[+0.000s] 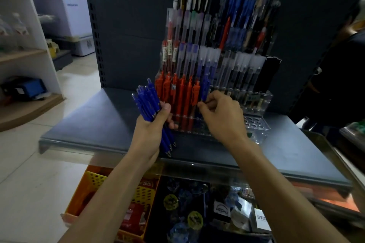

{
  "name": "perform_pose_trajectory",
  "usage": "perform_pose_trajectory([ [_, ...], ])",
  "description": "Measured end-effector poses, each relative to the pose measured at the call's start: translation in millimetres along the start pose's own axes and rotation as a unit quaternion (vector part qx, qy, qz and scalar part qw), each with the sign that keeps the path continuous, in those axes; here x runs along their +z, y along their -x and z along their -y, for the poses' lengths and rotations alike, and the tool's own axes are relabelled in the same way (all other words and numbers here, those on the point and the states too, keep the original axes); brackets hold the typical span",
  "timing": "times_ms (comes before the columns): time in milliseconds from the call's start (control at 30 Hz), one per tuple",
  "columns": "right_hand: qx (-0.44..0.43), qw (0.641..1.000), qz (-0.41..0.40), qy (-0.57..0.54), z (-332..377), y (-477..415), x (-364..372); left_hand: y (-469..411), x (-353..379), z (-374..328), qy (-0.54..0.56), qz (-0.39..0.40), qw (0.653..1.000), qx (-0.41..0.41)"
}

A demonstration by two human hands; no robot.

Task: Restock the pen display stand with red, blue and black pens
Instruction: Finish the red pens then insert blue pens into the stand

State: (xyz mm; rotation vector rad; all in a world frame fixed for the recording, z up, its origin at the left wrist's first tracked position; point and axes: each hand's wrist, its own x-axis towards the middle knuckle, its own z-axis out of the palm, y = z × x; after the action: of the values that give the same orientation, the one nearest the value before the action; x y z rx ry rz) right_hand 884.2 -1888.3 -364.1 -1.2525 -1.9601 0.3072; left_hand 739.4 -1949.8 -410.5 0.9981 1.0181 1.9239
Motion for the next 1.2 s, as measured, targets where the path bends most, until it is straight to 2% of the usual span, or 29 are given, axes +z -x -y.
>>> perform_pose_trajectory([
  [233, -0.001, 0.994, -0.047, -0.095, -2, -2, -5, -1, 1, -1, 0.000, -0.010, 1.000, -0.005],
  [367, -0.033, 0.988, -0.090, -0.120, -3, 4, 5, -2, -1, -2, -0.003, -0.011, 1.000, -0.006],
  [500, -0.047, 0.971, -0.176, -0.156, 4, -5, 2, -3, -2, -2, -0.004, -0.010, 1.000, -0.010],
  [567, -0.045, 0.975, -0.157, -0.149, 5, -14, -4, -4, -2, -1, -0.010, -0.014, 1.000, -0.012],
  [700, -0.028, 0.997, -0.047, -0.061, -4, -9, 6, -4, -2, 1, -0.010, -0.013, 1.000, -0.010],
  [800, -0.022, 0.997, -0.060, -0.032, -11, 1, 18, -5, 0, 1, -0.012, -0.013, 1.000, -0.008],
  [933, -0.002, 0.994, -0.075, 0.082, -16, 3, 22, -2, 1, 0, -0.027, 0.004, 1.000, -0.005],
  [1100, 0.027, 0.997, -0.018, 0.075, -17, 1, 18, 1, 3, -6, -0.033, 0.069, 0.996, -0.041],
  [1200, -0.001, 0.998, -0.066, -0.010, -15, 15, 16, 0, 5, -5, -0.059, 0.082, 0.994, -0.039],
])
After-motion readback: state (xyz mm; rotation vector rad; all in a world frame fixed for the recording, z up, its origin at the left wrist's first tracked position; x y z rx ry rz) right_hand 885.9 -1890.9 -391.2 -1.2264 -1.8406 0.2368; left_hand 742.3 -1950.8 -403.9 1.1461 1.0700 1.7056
